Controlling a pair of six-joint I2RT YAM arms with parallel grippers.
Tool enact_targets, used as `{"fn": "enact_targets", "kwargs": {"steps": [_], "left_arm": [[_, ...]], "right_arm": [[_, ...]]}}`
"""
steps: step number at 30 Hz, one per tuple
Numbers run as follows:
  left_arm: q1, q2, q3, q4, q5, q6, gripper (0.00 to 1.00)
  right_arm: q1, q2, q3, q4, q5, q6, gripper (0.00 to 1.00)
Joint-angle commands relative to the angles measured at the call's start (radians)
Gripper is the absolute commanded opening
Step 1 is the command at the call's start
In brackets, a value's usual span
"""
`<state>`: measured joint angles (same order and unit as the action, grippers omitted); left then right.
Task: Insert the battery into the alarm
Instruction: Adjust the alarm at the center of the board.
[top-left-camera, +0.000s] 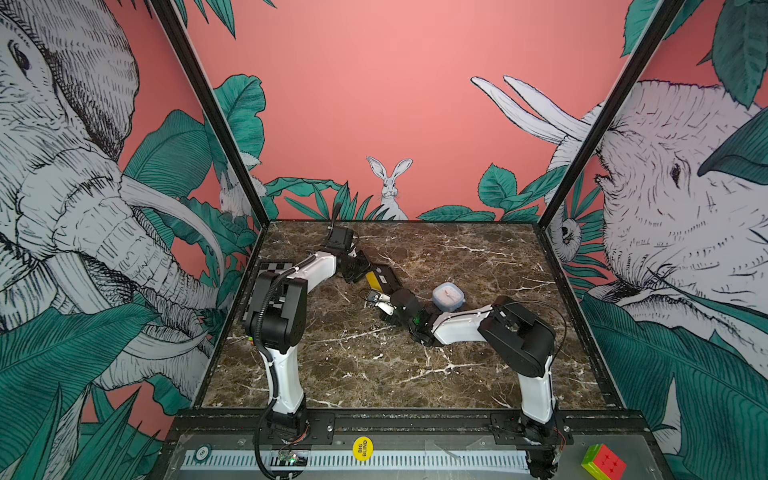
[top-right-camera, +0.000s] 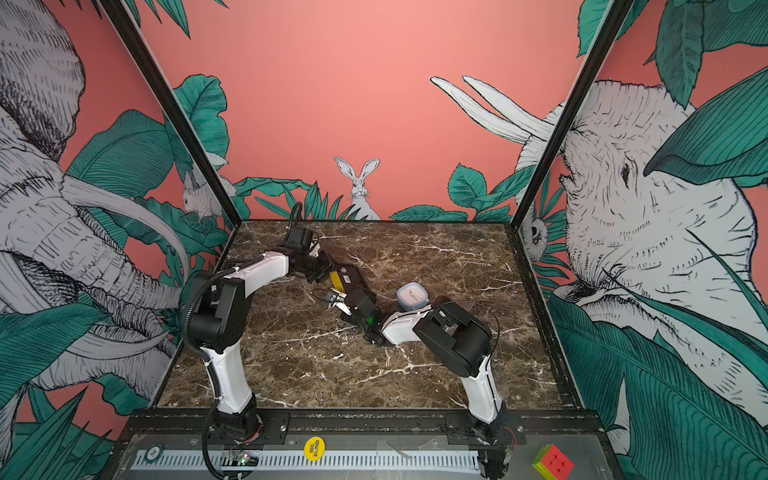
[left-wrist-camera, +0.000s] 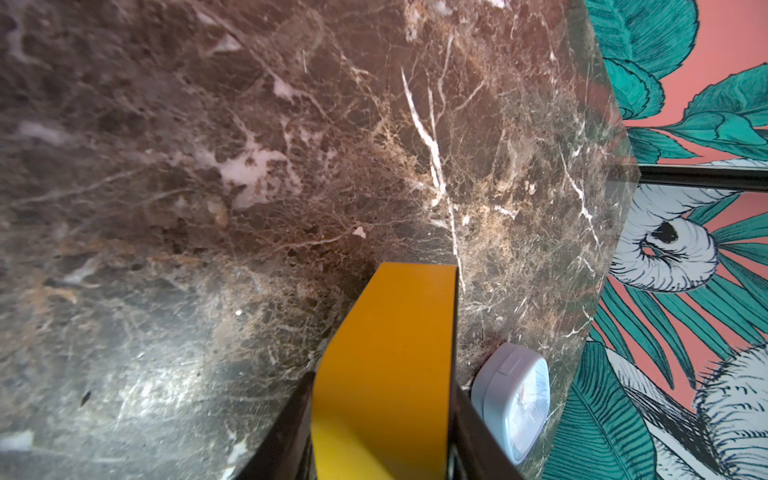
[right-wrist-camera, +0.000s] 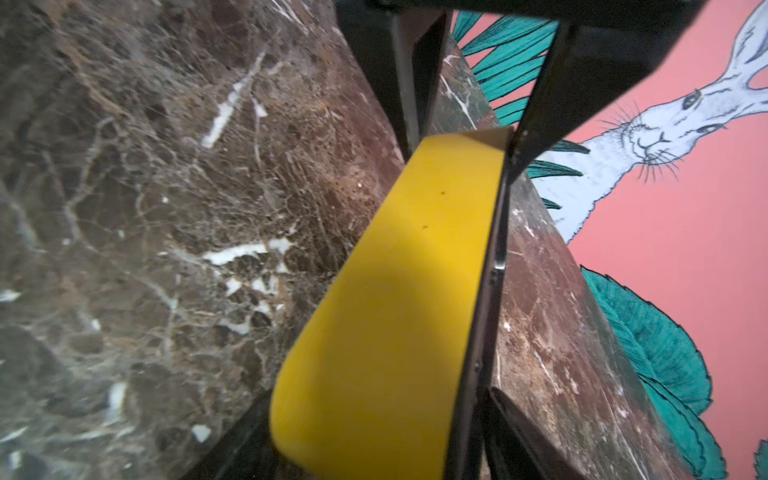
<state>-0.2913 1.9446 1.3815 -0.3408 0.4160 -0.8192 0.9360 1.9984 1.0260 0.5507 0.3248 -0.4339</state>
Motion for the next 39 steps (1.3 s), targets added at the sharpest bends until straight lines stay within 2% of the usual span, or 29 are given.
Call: {"fn": "enact_targets", "kwargs": {"steps": [1, 6, 10, 15, 16, 17, 20, 29, 31, 34, 39], "left_arm": [[-0.006, -0.063, 0.007, -0.045, -0.019, -0.025, 0.22], [-0.005, -0.071, 0.005, -0.056, -0.031, -0.027, 0.25], [-0.006, -0.084, -0.009, -0.047, -0.04, -0.03, 0.35], [-0.005, -0.143, -0.036, -0.02, -0.097, 0.005, 0.67], [-0.003, -0.169, -0.049, -0.001, -0.124, 0.021, 0.77], [-0.002, -0.192, -0.064, 0.02, -0.147, 0.036, 0.82], [0.011, -0.259, -0.106, 0.068, -0.206, 0.084, 0.99], [0.052, -0.384, -0.143, 0.099, -0.286, 0.293, 0.99], [0.073, -0.403, -0.154, 0.098, -0.272, 0.342, 0.99], [0.11, -0.405, -0.176, 0.1, -0.211, 0.39, 0.99], [0.151, -0.41, -0.231, 0.144, -0.089, 0.459, 0.99]], "right_arm": [[0.005, 0.007, 0.016, 0.11, 0.063, 0.017, 0.61], [0.012, 0.007, 0.017, 0.142, 0.063, 0.048, 0.4], [0.013, -0.002, 0.018, 0.155, 0.063, 0.069, 0.3], [0.011, -0.044, 0.032, 0.125, 0.042, 0.092, 0.2], [0.009, -0.056, 0.04, 0.09, 0.029, 0.11, 0.19], [0.005, -0.068, 0.048, 0.059, 0.013, 0.13, 0.19], [-0.032, -0.108, 0.078, -0.045, -0.124, 0.241, 0.18], [-0.215, -0.133, 0.234, -0.29, -0.607, 0.638, 0.16], [-0.253, -0.109, 0.294, -0.352, -0.708, 0.734, 0.16], [-0.294, -0.075, 0.35, -0.347, -0.852, 0.858, 0.16], [-0.327, -0.001, 0.451, -0.424, -0.995, 0.965, 0.15]]}}
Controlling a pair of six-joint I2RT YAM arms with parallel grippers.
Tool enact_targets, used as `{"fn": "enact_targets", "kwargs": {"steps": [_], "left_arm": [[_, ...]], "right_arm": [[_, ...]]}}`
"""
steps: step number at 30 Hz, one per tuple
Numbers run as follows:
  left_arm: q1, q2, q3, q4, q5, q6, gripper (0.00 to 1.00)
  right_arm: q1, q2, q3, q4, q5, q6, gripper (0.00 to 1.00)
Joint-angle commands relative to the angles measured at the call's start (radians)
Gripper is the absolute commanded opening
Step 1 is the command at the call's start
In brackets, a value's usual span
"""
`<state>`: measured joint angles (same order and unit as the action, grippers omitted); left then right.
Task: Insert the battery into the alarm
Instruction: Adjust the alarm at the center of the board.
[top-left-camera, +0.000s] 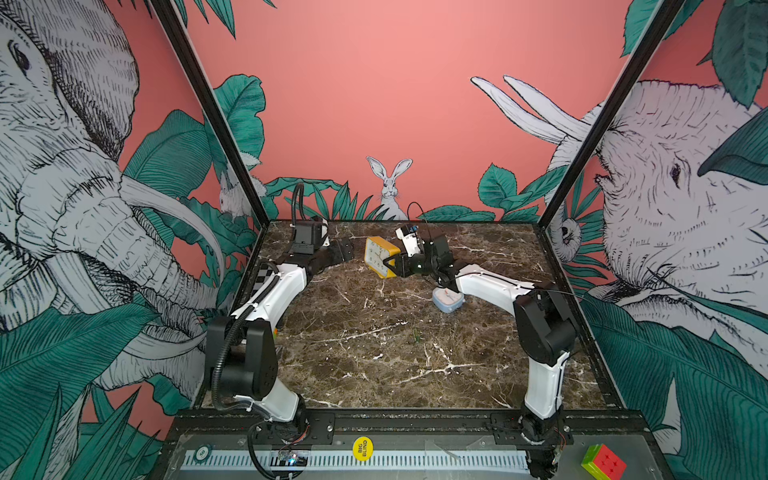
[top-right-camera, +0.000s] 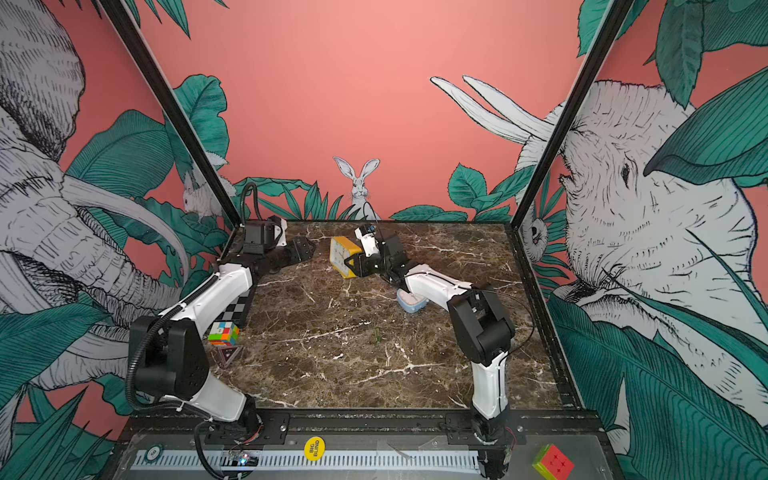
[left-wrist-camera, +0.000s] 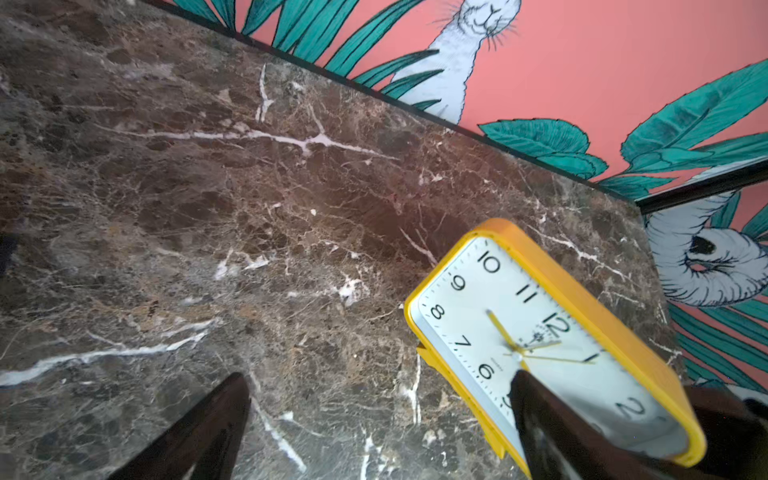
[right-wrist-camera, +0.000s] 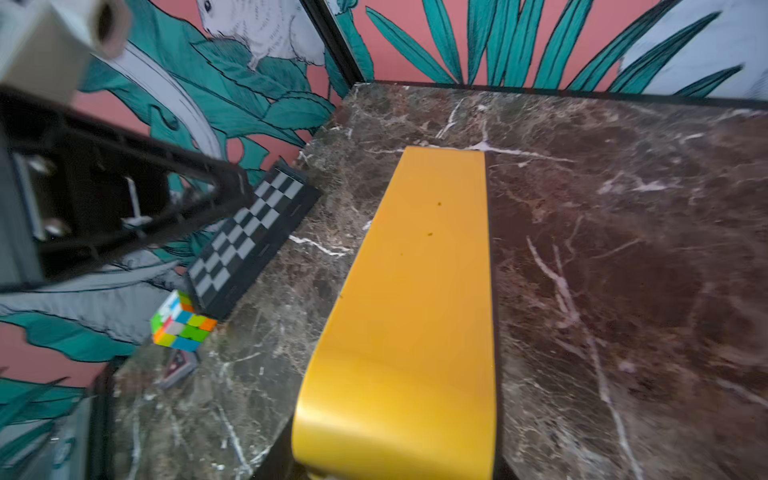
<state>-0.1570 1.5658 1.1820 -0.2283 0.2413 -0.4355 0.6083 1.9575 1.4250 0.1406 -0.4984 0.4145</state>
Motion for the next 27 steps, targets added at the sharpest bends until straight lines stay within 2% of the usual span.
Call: {"fn": "enact_targets", "kwargs": {"steps": [1, 5, 10, 17, 19, 25, 27], "left_arm": [[0.022, -0.031, -0.038, 0.027, 0.097, 0.087, 0.99], [0.029, -0.05, -0.073, 0.023, 0.119, 0.131, 0.99], [0.067, -0.091, -0.156, 0.076, 0.175, 0.107, 0.99], [0.088, -0.085, -0.182, 0.056, 0.213, 0.11, 0.99], [0.088, -0.068, -0.18, 0.05, 0.217, 0.113, 0.99], [0.088, -0.037, -0.182, 0.061, 0.235, 0.087, 0.99], [0.088, -0.033, -0.193, 0.089, 0.235, 0.062, 0.99]], "right_arm": [[-0.002, 0.058, 0.074, -0.03, -0.204, 0.13, 0.14], [-0.008, 0.102, 0.113, -0.069, -0.277, 0.174, 0.14], [-0.036, 0.165, 0.112, 0.068, -0.392, 0.348, 0.13], [-0.055, 0.262, 0.163, 0.121, -0.47, 0.505, 0.14], [-0.062, 0.277, 0.183, 0.073, -0.459, 0.503, 0.18], [-0.086, 0.316, 0.236, -0.063, -0.411, 0.513, 0.43], [-0.091, 0.347, 0.273, -0.105, -0.416, 0.526, 0.45]]}}
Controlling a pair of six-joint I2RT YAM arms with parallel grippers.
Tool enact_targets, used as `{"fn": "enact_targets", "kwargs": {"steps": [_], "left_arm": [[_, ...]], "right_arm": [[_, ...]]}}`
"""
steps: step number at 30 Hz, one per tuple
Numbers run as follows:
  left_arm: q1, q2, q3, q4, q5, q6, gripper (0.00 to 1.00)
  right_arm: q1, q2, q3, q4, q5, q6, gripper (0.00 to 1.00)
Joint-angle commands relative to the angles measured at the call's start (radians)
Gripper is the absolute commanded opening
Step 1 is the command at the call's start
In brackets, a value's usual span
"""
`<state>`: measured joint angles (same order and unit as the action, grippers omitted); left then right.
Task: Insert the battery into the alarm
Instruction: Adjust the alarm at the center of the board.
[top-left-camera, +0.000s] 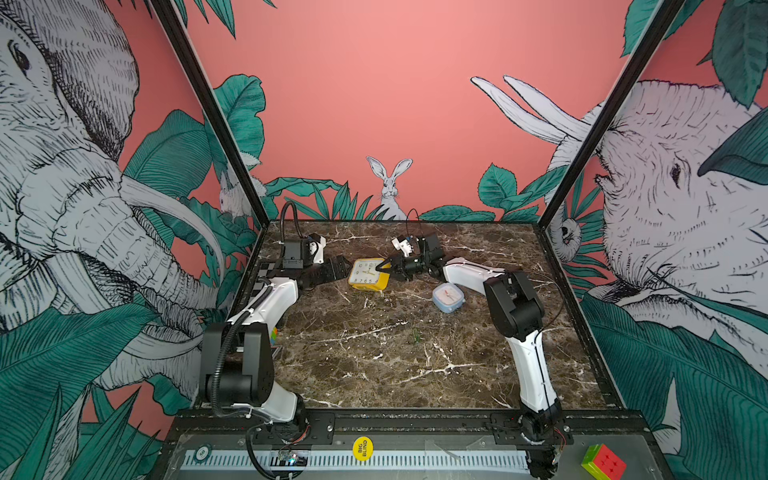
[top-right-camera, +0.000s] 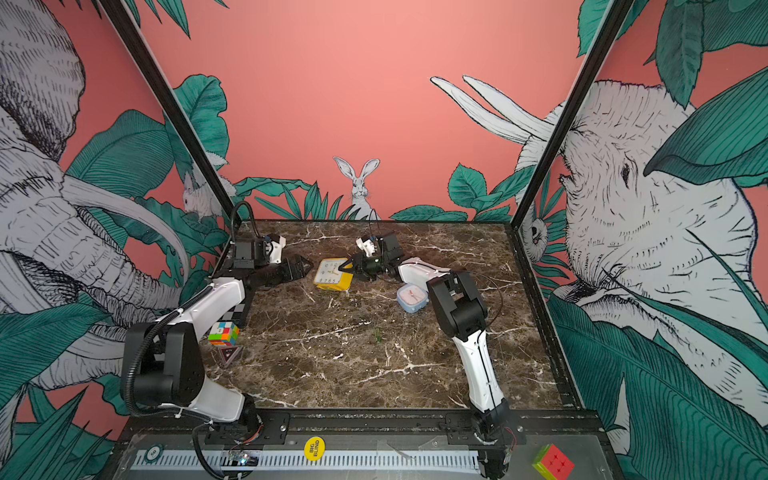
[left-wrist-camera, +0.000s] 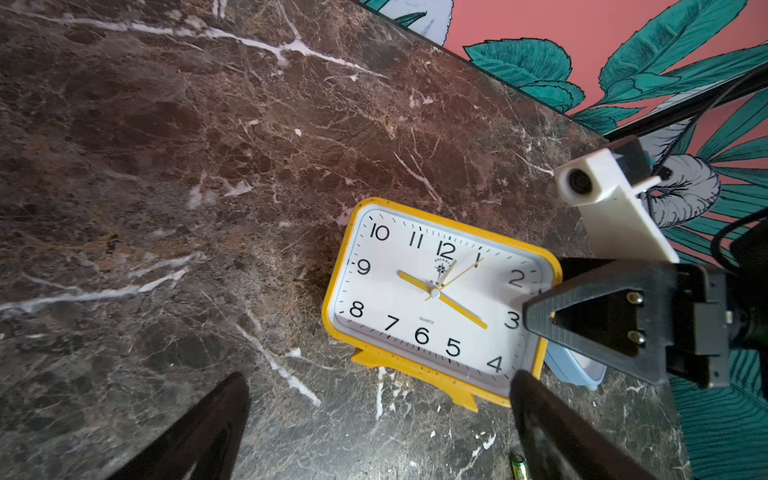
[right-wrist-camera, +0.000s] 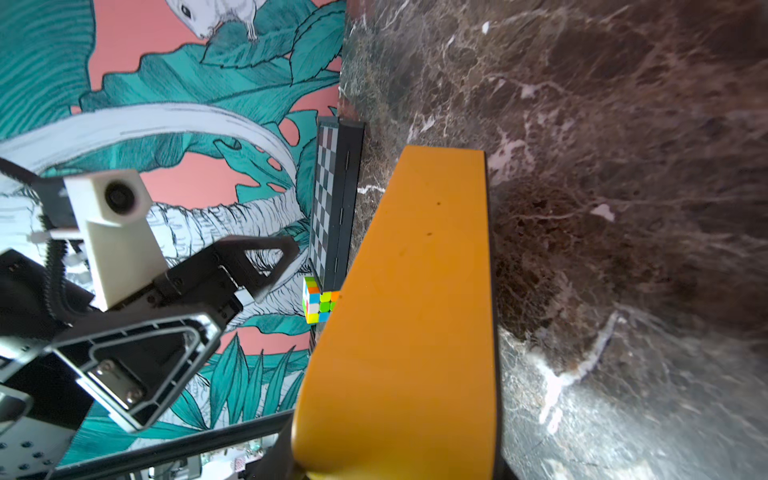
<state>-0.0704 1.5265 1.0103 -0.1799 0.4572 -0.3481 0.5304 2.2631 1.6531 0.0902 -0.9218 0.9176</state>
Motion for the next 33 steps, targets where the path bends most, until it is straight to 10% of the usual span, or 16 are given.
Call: {"fn": "enact_targets", "kwargs": {"steps": [1, 17, 33], "left_arm": [[0.001, 0.006, -0.029, 0.054, 0.021, -0.036, 0.99], [0.001, -0.002, -0.078, 0.093, 0.028, -0.084, 0.99], [-0.028, 0.021, 0.002, 0.067, 0.038, -0.035, 0.99]], "right_arm": [[-0.015, 0.053, 0.057, -0.059, 0.005, 0.034, 0.46], [-0.044, 0.163, 0.214, -0.284, 0.138, 0.001, 0.63], [-0.11, -0.134, 0.095, -0.508, 0.532, -0.198, 0.78]]}}
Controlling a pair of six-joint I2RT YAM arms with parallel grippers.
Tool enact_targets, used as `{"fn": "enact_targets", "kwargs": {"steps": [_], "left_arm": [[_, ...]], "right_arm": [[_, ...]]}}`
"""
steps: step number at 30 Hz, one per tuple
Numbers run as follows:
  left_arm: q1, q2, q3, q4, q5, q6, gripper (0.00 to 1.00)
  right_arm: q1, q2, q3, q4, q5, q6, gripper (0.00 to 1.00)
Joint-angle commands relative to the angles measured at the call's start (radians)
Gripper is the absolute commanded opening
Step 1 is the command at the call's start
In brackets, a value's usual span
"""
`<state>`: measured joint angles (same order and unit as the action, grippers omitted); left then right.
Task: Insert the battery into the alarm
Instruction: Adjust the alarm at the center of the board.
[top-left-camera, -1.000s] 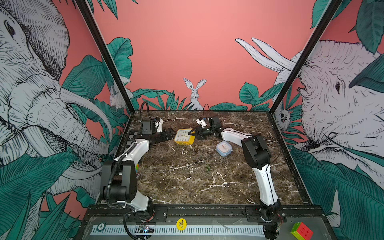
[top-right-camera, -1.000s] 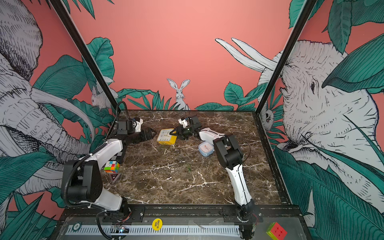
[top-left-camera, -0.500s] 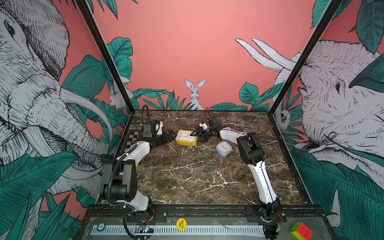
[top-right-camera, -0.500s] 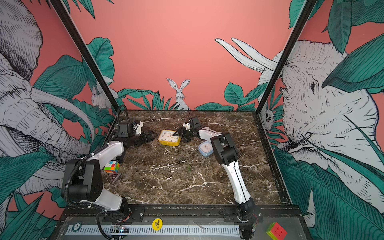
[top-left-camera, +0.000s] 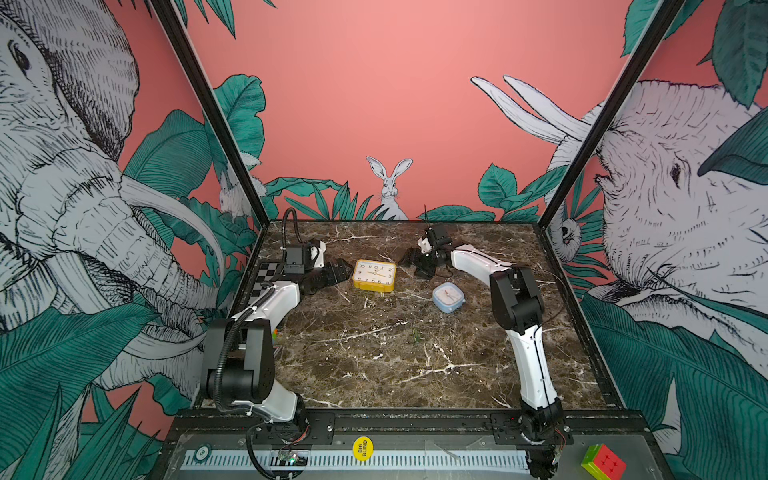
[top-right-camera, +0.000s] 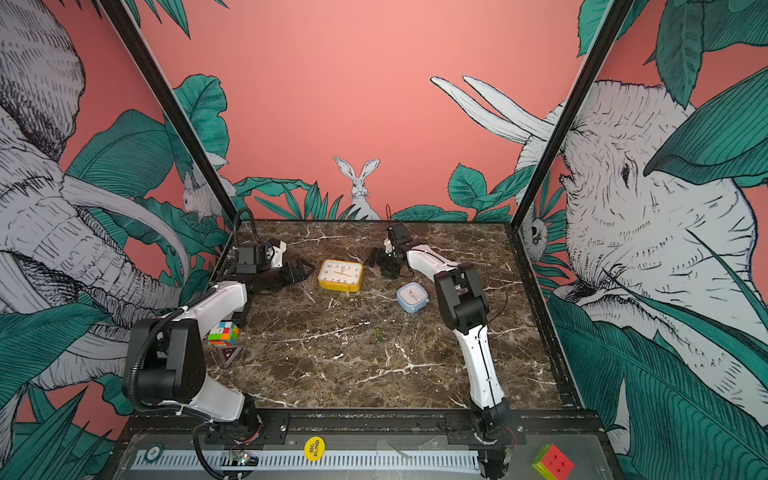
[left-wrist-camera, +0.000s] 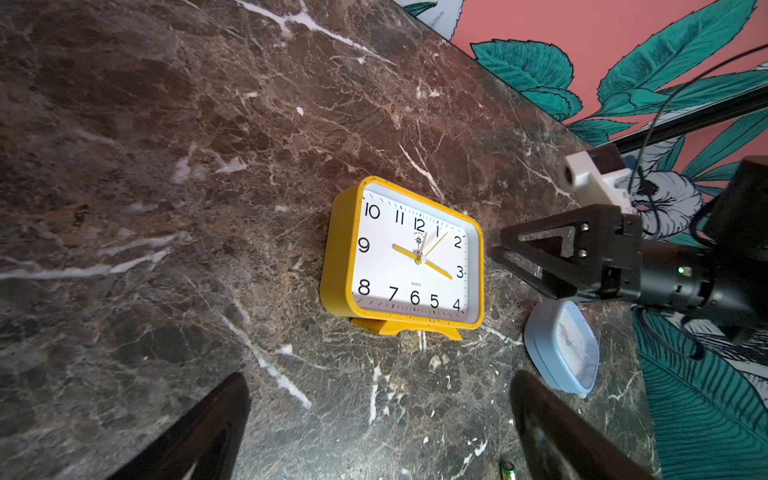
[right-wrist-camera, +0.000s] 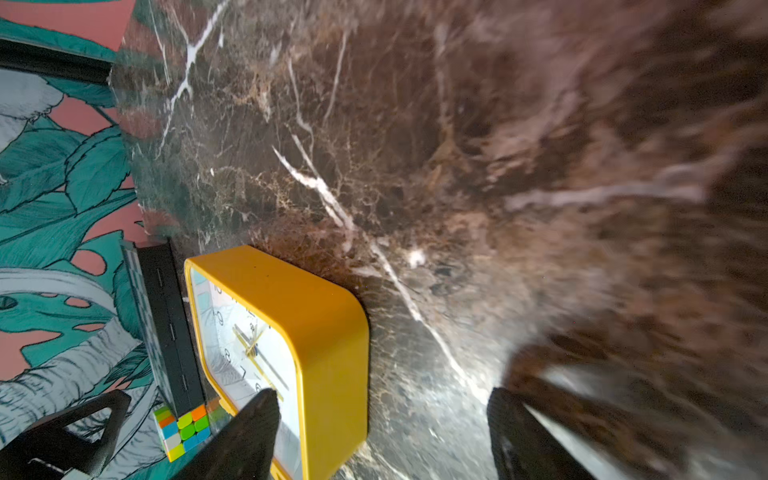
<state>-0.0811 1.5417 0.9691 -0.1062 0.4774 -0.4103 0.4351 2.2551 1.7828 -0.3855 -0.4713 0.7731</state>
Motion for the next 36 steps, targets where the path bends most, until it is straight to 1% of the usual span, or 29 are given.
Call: {"fn": "enact_targets", "kwargs": {"steps": [1, 4, 8, 10, 12, 13, 14, 15, 19, 22, 23, 26, 30, 36], "left_arm": [[-0.024, 0.01, 0.055, -0.013, 0.018, 0.034, 0.99], [-0.052, 0.031, 0.092, -0.029, 0.02, 0.048, 0.99], [-0.083, 0.065, 0.112, -0.01, 0.046, 0.032, 0.99], [-0.099, 0.079, 0.12, 0.002, 0.053, 0.028, 0.99], [-0.115, 0.099, 0.139, -0.001, 0.065, 0.029, 0.99], [-0.12, 0.107, 0.148, -0.003, 0.069, 0.031, 0.99], [-0.126, 0.116, 0.155, -0.003, 0.073, 0.031, 0.99], [-0.131, 0.123, 0.16, -0.002, 0.079, 0.031, 0.99], [-0.141, 0.145, 0.18, -0.003, 0.088, 0.029, 0.99], [-0.145, 0.155, 0.193, -0.008, 0.089, 0.028, 0.99], [-0.147, 0.156, 0.197, -0.012, 0.086, 0.03, 0.99], [-0.15, 0.153, 0.201, -0.021, 0.078, 0.031, 0.99], [-0.153, 0.151, 0.198, -0.032, 0.065, 0.031, 0.98], [-0.155, 0.141, 0.189, -0.04, 0.049, 0.03, 0.98]], "right_arm": [[-0.025, -0.165, -0.072, -0.025, 0.086, -0.055, 0.78], [-0.071, -0.312, -0.236, -0.004, 0.075, -0.037, 0.79], [-0.138, -0.515, -0.493, 0.023, 0.073, -0.006, 0.79], [-0.17, -0.58, -0.612, 0.036, 0.049, 0.008, 0.79], [-0.199, -0.638, -0.749, 0.118, 0.005, 0.05, 0.79], [-0.21, -0.646, -0.799, 0.15, 0.002, 0.068, 0.79], [-0.216, -0.693, -0.853, 0.189, 0.008, 0.084, 0.79], [-0.222, -0.708, -0.893, 0.222, 0.01, 0.097, 0.79], [-0.234, -0.692, -0.97, 0.297, -0.025, 0.113, 0.79], [-0.244, -0.661, -1.021, 0.43, -0.052, 0.169, 0.79], [-0.245, -0.626, -1.031, 0.476, -0.06, 0.18, 0.79], [-0.246, -0.587, -1.038, 0.553, -0.069, 0.198, 0.79], [-0.246, -0.535, -1.031, 0.603, -0.075, 0.213, 0.77], [-0.248, -0.465, -1.06, 0.741, -0.095, 0.293, 0.71]]}}
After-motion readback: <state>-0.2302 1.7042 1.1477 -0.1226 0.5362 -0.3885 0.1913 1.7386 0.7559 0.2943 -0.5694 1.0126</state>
